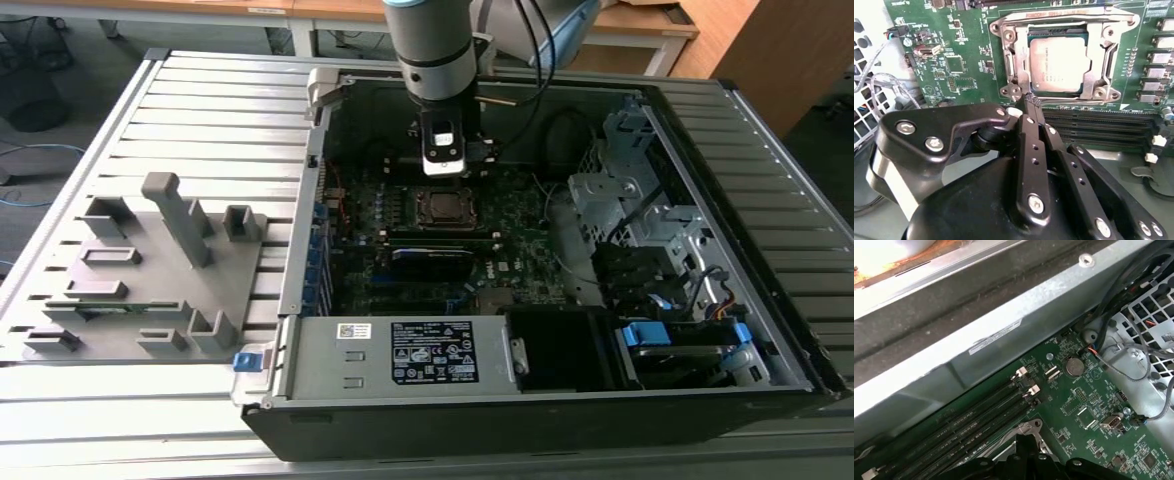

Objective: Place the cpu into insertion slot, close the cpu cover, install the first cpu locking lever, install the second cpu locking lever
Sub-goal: 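Install the first cpu locking lever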

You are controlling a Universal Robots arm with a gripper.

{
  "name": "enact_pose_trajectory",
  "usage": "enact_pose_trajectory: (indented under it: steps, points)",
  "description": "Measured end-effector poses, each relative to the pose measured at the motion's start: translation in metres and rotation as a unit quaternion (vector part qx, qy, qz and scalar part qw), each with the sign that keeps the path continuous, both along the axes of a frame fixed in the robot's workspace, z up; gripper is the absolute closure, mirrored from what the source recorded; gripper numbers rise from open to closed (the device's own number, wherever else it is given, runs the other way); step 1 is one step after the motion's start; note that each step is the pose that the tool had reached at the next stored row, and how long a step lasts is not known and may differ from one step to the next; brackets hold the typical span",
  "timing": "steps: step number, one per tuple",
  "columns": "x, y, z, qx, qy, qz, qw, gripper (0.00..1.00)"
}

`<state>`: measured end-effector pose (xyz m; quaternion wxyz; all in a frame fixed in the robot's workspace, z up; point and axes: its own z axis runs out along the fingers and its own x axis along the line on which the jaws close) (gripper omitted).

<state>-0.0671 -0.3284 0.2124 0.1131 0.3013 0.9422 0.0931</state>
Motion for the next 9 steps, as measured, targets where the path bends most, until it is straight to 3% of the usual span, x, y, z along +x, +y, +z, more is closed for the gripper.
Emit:
enact_pose_trajectory:
  steps: [5,9]
  points:
    - [-0.0118,-0.0023,-0.0001,0.0,-0.0043,0.0,0.99999,0.9]
    - [-0.0127,-0.0027,-0.0002,0.0,-0.0047,0.001,0.99999,0.9]
